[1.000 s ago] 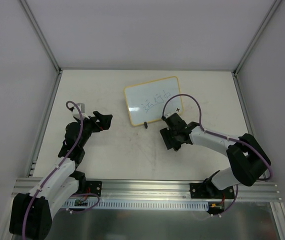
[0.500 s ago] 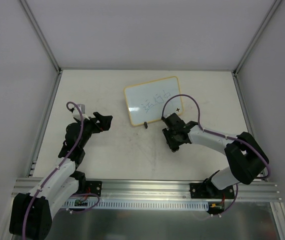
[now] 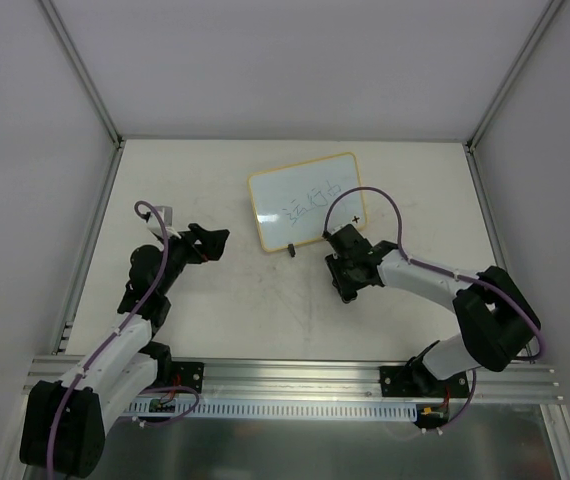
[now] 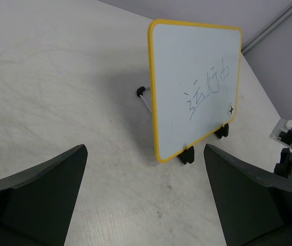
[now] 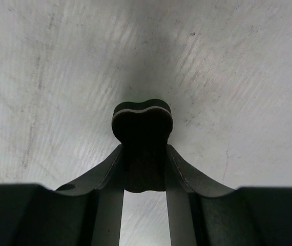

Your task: Erase the whiteboard

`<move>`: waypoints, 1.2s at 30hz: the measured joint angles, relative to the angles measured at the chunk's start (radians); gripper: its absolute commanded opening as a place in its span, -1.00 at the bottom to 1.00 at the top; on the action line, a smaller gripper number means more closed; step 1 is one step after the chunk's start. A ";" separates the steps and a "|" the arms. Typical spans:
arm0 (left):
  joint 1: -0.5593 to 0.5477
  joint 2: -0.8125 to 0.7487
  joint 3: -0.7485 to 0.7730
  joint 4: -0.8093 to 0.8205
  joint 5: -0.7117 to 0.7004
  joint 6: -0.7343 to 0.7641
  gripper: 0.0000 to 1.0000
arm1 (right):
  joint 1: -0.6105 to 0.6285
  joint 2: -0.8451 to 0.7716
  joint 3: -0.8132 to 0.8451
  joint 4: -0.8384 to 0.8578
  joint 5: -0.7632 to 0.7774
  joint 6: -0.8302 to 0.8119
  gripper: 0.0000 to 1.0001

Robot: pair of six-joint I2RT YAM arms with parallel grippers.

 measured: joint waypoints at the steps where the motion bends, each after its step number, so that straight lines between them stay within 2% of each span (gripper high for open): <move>1: 0.005 0.016 0.002 0.018 0.019 0.000 0.98 | 0.000 -0.011 0.005 -0.007 -0.002 0.000 -0.44; 3: 0.011 0.056 0.015 0.040 0.062 0.000 0.98 | 0.000 -0.029 0.027 -0.025 -0.004 -0.002 -0.49; 6: 0.017 0.124 0.060 0.055 0.107 0.000 0.98 | 0.000 -0.041 0.089 -0.039 -0.014 -0.006 -0.71; 13: 0.077 0.272 0.173 0.117 0.190 0.006 0.98 | 0.000 -0.043 0.222 -0.075 -0.023 -0.027 -0.67; 17: 0.109 0.427 0.243 0.193 0.291 0.007 0.98 | 0.000 -0.043 0.288 -0.100 -0.022 -0.037 -0.67; 19: 0.109 0.528 0.299 0.218 0.353 0.012 0.88 | 0.000 -0.043 0.323 -0.113 -0.021 -0.042 -0.66; 24: 0.109 0.706 0.425 0.249 0.483 0.020 0.84 | 0.000 -0.043 0.399 -0.121 -0.013 -0.056 -0.65; 36: 0.109 0.879 0.587 0.284 0.601 0.036 0.90 | 0.000 -0.042 0.490 -0.129 0.008 -0.094 -0.68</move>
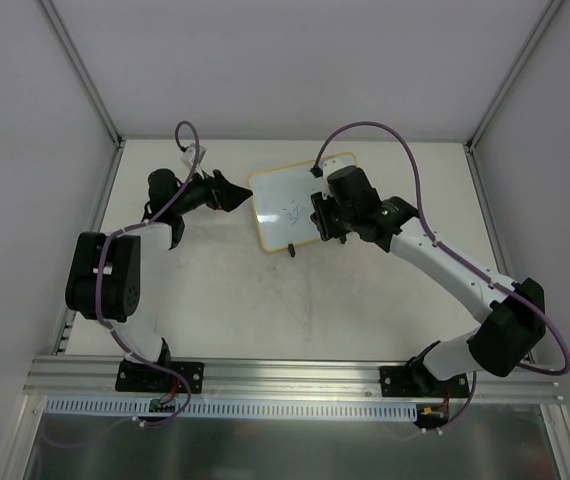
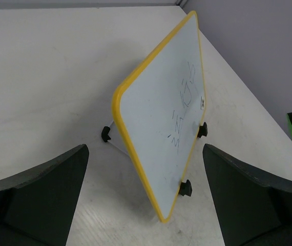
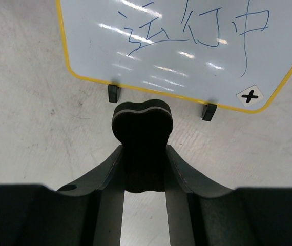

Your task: Erase the whiteboard

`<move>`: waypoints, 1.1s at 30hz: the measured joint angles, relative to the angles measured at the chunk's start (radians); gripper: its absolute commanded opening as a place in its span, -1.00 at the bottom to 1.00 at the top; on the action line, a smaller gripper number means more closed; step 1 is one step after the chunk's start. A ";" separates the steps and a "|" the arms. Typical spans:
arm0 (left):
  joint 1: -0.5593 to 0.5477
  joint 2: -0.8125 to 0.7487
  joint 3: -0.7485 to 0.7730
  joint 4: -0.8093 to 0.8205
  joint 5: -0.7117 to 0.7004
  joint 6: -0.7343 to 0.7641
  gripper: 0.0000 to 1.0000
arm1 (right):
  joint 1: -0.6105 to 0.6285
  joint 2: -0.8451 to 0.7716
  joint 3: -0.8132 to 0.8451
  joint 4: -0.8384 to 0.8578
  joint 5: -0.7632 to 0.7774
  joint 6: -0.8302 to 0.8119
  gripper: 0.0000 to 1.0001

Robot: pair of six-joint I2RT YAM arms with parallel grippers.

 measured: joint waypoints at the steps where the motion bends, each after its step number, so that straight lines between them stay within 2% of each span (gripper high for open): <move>1: 0.000 0.011 0.004 0.004 0.002 0.002 0.90 | 0.000 0.001 0.003 0.000 0.003 -0.003 -0.69; 11: 0.000 0.177 0.118 0.033 0.061 -0.006 0.83 | 0.000 0.003 0.009 0.071 0.031 -0.024 -0.73; 15: 0.000 0.239 0.178 0.049 0.113 -0.025 0.72 | 0.000 0.013 0.009 0.100 0.038 -0.026 -0.75; 21: 0.000 0.337 0.246 0.143 0.202 -0.103 0.72 | 0.000 0.068 0.009 0.118 0.042 -0.026 -0.76; 28: 0.000 0.406 0.281 0.223 0.277 -0.175 0.61 | 0.000 0.092 0.009 0.129 0.048 -0.026 -0.78; 30: 0.000 0.412 0.281 0.240 0.290 -0.189 0.40 | 0.000 0.096 0.009 0.141 0.048 -0.027 -0.78; 33: 0.000 0.426 0.291 0.256 0.299 -0.199 0.27 | 0.000 0.105 0.009 0.165 0.048 -0.027 -0.78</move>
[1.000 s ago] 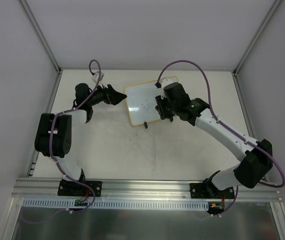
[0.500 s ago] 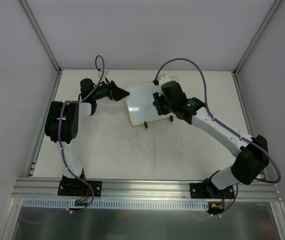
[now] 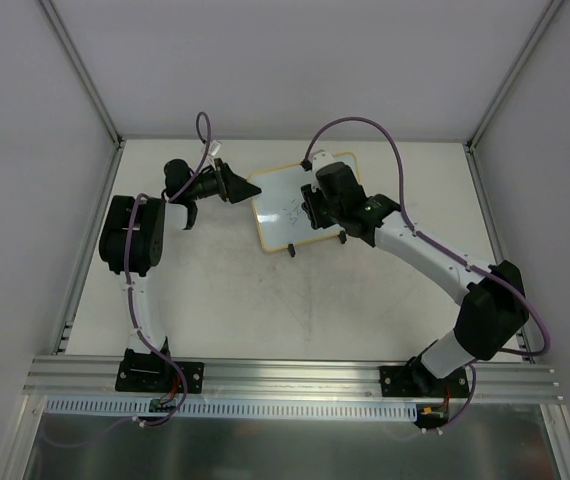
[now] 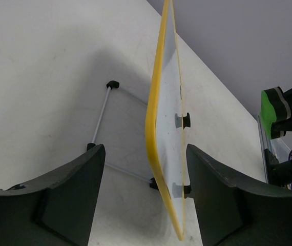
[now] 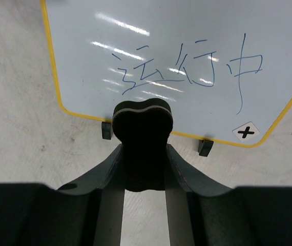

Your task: Erase the whiteboard

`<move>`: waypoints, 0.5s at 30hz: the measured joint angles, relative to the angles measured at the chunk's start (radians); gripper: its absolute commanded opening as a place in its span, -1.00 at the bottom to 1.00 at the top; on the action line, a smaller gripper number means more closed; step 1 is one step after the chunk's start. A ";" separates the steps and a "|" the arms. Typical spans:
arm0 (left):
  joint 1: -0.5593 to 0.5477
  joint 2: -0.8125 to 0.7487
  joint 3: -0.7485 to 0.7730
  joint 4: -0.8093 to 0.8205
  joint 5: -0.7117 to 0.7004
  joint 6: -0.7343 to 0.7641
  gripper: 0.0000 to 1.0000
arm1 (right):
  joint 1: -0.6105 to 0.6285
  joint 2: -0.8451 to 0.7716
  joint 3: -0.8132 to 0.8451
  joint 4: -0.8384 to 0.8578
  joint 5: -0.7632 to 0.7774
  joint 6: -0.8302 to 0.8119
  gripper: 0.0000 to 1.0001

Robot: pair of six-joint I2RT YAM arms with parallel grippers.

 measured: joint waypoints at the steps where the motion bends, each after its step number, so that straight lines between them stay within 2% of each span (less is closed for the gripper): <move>1: 0.000 0.008 0.005 0.002 0.001 -0.003 0.23 | 0.000 0.006 0.000 0.010 0.000 0.000 -0.78; 3: -0.001 0.019 0.008 0.010 0.007 -0.006 0.19 | 0.000 0.020 0.000 0.026 0.000 0.000 -0.78; 4: -0.001 0.025 0.008 0.010 0.009 -0.007 0.09 | 0.000 0.029 0.000 0.032 0.000 0.000 -0.78; 10: -0.003 0.050 0.015 0.014 0.020 -0.020 0.03 | 0.000 0.066 0.000 0.049 0.000 0.001 -0.79; 13: -0.005 0.052 0.018 0.022 0.032 -0.028 -0.23 | 0.000 0.084 0.000 0.076 0.000 0.000 -0.80; 14: -0.007 0.052 0.019 0.025 0.037 -0.031 -0.46 | 0.000 0.089 0.000 0.084 0.000 0.001 -0.80; 15: -0.010 0.052 0.021 0.031 0.046 -0.035 -0.58 | 0.000 0.093 0.000 0.094 0.000 0.001 -0.81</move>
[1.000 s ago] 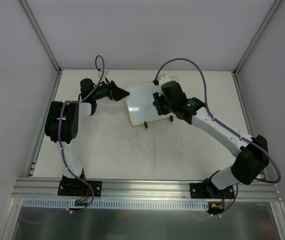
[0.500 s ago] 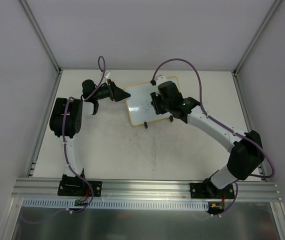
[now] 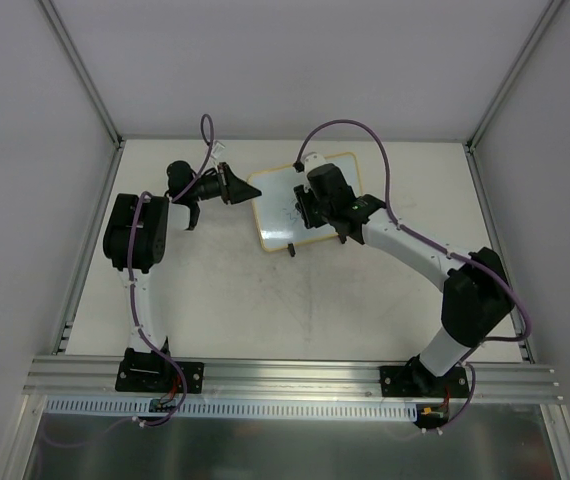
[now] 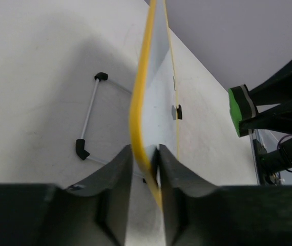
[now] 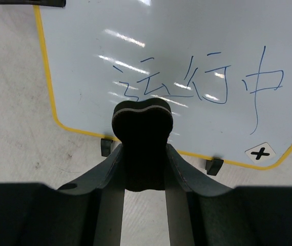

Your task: Erase the whiteboard

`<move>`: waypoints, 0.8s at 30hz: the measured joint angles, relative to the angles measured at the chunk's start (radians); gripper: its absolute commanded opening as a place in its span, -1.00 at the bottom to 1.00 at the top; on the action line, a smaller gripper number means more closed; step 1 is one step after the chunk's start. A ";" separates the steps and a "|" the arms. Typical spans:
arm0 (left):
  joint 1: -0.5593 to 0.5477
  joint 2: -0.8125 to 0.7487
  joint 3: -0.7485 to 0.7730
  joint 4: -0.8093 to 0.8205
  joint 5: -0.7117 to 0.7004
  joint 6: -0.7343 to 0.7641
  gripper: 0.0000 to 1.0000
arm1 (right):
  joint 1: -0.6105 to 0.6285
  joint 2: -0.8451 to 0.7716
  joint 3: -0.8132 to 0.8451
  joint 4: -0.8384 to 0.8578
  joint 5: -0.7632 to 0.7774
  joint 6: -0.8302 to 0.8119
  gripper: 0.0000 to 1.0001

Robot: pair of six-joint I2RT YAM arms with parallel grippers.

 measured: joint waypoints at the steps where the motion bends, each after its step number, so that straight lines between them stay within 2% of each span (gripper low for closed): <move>1: 0.000 0.000 0.001 0.008 0.009 -0.004 -0.69 | 0.000 0.005 0.000 0.010 0.000 0.000 -0.81; 2: 0.000 0.000 0.004 0.014 0.021 -0.006 -0.77 | 0.000 0.010 0.000 0.017 0.000 0.000 -0.81; 7: -0.006 0.000 0.014 0.014 0.036 -0.040 -0.88 | 0.000 0.035 0.000 0.050 0.001 -0.001 -0.81; 9: -0.006 0.000 0.014 0.015 0.037 -0.042 -1.00 | 0.000 0.049 0.000 0.052 0.001 -0.001 -0.81; 24: -0.008 0.000 0.013 0.024 0.044 -0.046 -1.00 | 0.000 0.182 0.046 0.119 0.006 -0.014 -0.99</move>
